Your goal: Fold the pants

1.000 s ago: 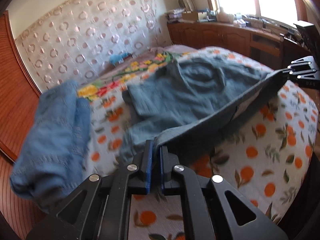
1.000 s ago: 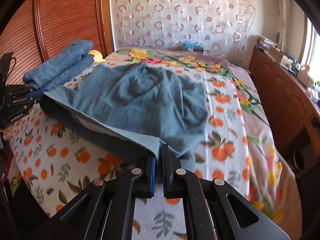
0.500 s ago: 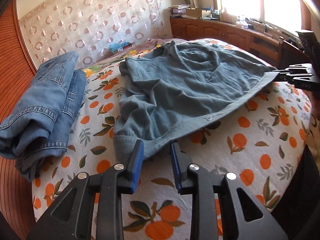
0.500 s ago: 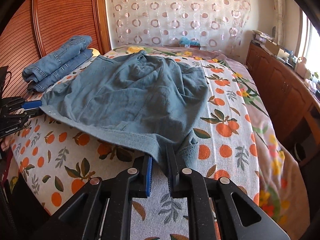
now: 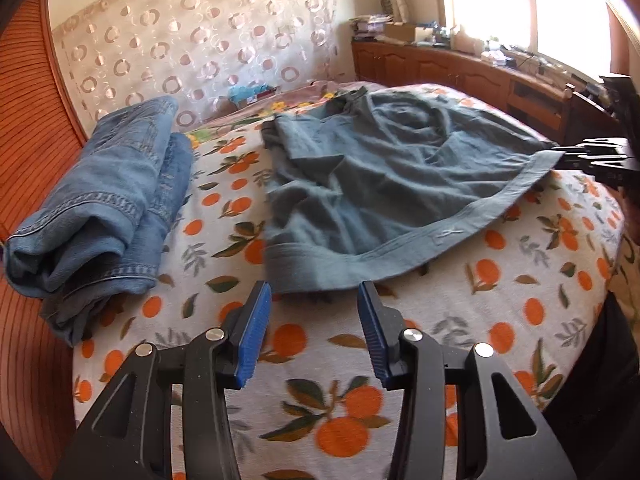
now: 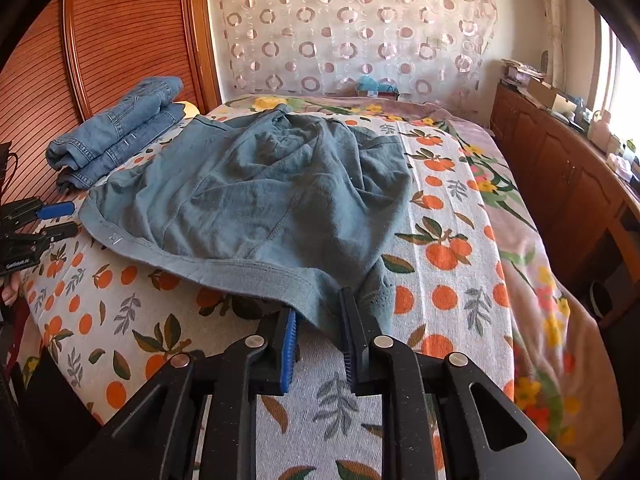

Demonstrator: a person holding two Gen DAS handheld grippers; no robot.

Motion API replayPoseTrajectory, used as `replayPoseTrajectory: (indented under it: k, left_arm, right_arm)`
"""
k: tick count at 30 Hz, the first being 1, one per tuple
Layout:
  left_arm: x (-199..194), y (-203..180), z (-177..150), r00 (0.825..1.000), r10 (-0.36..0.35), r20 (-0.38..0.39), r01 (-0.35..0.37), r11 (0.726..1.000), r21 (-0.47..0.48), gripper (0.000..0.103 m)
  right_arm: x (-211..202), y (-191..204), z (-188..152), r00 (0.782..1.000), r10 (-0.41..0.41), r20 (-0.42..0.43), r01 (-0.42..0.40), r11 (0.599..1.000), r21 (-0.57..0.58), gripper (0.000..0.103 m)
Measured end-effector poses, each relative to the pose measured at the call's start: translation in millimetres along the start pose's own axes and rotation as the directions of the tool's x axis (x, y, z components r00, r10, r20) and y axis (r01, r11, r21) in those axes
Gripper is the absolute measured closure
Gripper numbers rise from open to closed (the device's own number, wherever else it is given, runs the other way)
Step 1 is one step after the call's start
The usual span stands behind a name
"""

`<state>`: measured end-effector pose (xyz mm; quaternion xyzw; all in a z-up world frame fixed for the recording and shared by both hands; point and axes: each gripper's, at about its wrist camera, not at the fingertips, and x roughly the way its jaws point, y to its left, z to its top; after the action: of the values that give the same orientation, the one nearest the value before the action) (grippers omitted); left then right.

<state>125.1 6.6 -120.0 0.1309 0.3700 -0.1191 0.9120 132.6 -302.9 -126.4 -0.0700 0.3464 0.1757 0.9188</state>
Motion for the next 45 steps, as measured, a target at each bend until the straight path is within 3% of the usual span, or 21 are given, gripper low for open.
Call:
replayPoseTrajectory:
  k: [8,19,26,34,37,38,40,41,45]
  left_arm:
    - [16.4,7.7,-1.0,0.998,0.033,-0.047,-0.032,0.999,0.028,0.057]
    - [24.2,10.1,4.3,0.996,0.070,-0.052,-0.067,0.997,0.042,0.057]
    - [22.8,13.5,9.3,0.998,0.055,-0.026,-0.055,0.998,0.007,0.057]
    - [20.2,5.1,18.0,0.999,0.039,0.014,-0.040,0.999,0.020,0.057]
    - [18.8,5.5,23.2,0.999,0.019,0.029,-0.019,1.000,0.010,0.066]
    - [19.0,6.4,24.7,1.000,0.011,0.027,-0.011,1.000,0.003,0.076]
    - [20.2,10.8,28.2,1.000,0.012,0.024,-0.012,1.000,-0.023,0.083]
    - [21.0,13.3,29.3,1.000,0.006,0.023,-0.005,0.999,-0.037,0.092]
    - [20.4,20.6,31.0,1.000,-0.020,0.024,0.022,0.997,-0.079,0.099]
  right_arm:
    - [-14.2,-0.7,-8.8,1.000,0.011,0.013,-0.011,1.000,0.013,0.059]
    - [-18.6,-10.5,-17.9,0.999,-0.039,-0.014,0.039,0.999,0.005,0.058]
    - [-25.6,-26.1,-27.5,0.997,-0.075,-0.026,0.075,0.997,0.004,0.058]
    - [-7.1,-26.3,-11.0,0.996,-0.083,-0.034,0.083,0.997,-0.002,0.058]
    - [-1.1,-23.2,-5.3,0.996,-0.085,-0.015,0.084,0.996,-0.004,0.058]
    - [0.7,-24.4,-5.3,0.996,-0.087,-0.014,0.087,0.996,0.003,0.065]
    - [3.1,-28.7,-4.4,0.998,-0.061,-0.019,0.062,0.998,0.025,0.080]
    - [2.2,-31.6,-4.4,0.999,-0.053,-0.015,0.053,0.998,0.036,0.085]
    - [-3.6,-37.6,-3.8,1.000,-0.030,0.006,0.029,0.998,0.058,0.095]
